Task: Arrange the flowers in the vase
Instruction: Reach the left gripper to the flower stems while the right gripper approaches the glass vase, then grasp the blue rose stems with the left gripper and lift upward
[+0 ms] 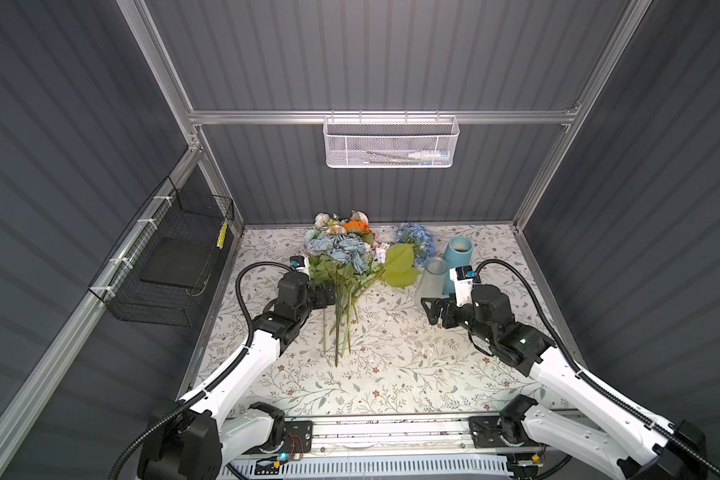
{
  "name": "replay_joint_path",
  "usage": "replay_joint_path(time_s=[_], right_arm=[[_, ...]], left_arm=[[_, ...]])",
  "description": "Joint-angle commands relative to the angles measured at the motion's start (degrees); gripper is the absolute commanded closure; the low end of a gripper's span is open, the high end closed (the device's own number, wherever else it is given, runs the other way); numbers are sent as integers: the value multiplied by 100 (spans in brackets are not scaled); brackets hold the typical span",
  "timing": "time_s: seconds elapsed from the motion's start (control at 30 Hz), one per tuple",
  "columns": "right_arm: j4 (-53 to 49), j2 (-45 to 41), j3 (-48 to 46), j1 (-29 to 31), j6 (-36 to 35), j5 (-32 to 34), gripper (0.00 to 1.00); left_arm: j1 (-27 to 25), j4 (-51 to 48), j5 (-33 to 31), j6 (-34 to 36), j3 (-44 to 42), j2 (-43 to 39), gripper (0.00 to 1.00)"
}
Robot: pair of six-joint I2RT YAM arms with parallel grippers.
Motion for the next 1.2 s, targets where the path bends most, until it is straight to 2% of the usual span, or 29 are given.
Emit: replay_joint_path(time_s=[0.0,0.2,0.4,0.63,0.73,0.87,1.0,1.17], right_arm=[[-295,80,94,110,650,-115,1],[-46,214,-98,139,1223,-127,1],[226,214,-429,153,1473,58,1],[259,8,-719,157,1533,564,1],[72,-65,-716,148,1525,757,1],[134,-146,-762,155,1335,656,1],[162,-248,-830,146,1439,830,1],[296,-458,-884,93,1349,774,1]], left_arm=[[-314,-543,104,-392,-147,-47,9],[-784,-499,31,-596,-387,376,23],[-837,-274,-115,-596,-556,711,40],[-908,109,54,-637,-645,1170,50],[-937,264,77,-637,-661,1314,57],[-959,359,103,-570,-567,1534,72],[-1003,382,105,-534,-496,1667,88],[-1037,313,19,-515,-461,1591,100]])
